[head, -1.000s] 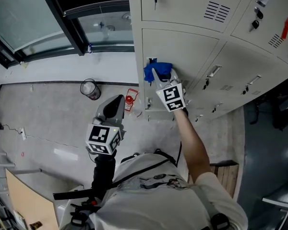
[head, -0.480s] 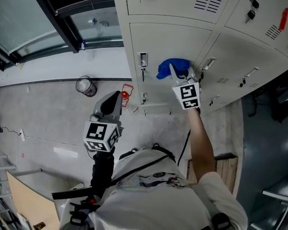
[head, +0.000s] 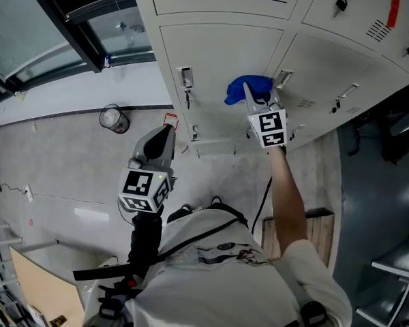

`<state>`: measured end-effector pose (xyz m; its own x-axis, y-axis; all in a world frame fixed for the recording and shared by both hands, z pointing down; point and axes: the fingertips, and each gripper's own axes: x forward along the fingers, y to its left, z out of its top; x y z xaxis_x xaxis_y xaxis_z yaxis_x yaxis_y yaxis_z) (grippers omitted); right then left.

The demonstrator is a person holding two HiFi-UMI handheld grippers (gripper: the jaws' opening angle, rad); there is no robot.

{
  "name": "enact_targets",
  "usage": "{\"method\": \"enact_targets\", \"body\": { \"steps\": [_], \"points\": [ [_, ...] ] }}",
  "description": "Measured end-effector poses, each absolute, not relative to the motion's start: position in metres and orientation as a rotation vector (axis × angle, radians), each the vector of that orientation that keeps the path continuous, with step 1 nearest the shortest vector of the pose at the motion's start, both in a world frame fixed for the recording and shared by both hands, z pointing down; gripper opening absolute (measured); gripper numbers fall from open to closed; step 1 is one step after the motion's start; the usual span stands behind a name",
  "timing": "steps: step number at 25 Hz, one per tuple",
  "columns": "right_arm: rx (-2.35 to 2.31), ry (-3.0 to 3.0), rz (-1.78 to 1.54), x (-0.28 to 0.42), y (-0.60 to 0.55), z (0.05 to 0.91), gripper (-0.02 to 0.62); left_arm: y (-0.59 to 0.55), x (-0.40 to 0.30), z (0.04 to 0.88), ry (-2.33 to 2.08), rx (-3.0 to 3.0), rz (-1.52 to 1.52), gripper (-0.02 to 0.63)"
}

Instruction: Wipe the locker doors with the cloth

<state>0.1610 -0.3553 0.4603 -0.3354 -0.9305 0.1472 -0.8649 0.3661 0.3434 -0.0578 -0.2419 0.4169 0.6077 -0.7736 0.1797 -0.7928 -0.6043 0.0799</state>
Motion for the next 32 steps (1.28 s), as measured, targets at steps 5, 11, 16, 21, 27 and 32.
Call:
{"method": "enact_targets", "body": {
  "steps": [5, 11, 16, 21, 27, 32],
  "points": [
    [1.569, -2.330, -0.277, 0.162, -0.354, 0.469, 0.029, -0.238, -0.056, 0.417, -1.337, 2.669, 0.188, -0.005],
    [1.558, -2.321, -0.212, 0.165, -0.354, 0.497, 0.029, -0.234, -0.066, 0.417, -1.384, 2.648, 0.192, -0.005],
    [1.558, -2.340, -0.204, 0.155, -0.357, 0.503, 0.029, -0.230, -0.076, 0.418, -1.410, 2.628, 0.203, -0.003],
    [1.497, -2.378, -0.170, 0.117, -0.361, 0.509, 0.029, -0.224, -0.087, 0.421, -1.420, 2.614, 0.227, -0.003],
    [1.455, -2.433, -0.158, 0.063, -0.369, 0.513, 0.028, -0.217, -0.115, 0.421, -1.466, 2.584, 0.245, -0.005],
    [1.436, -2.442, -0.129, 0.041, -0.372, 0.523, 0.028, -0.213, -0.135, 0.424, -1.485, 2.561, 0.249, -0.005]
  ]
}}
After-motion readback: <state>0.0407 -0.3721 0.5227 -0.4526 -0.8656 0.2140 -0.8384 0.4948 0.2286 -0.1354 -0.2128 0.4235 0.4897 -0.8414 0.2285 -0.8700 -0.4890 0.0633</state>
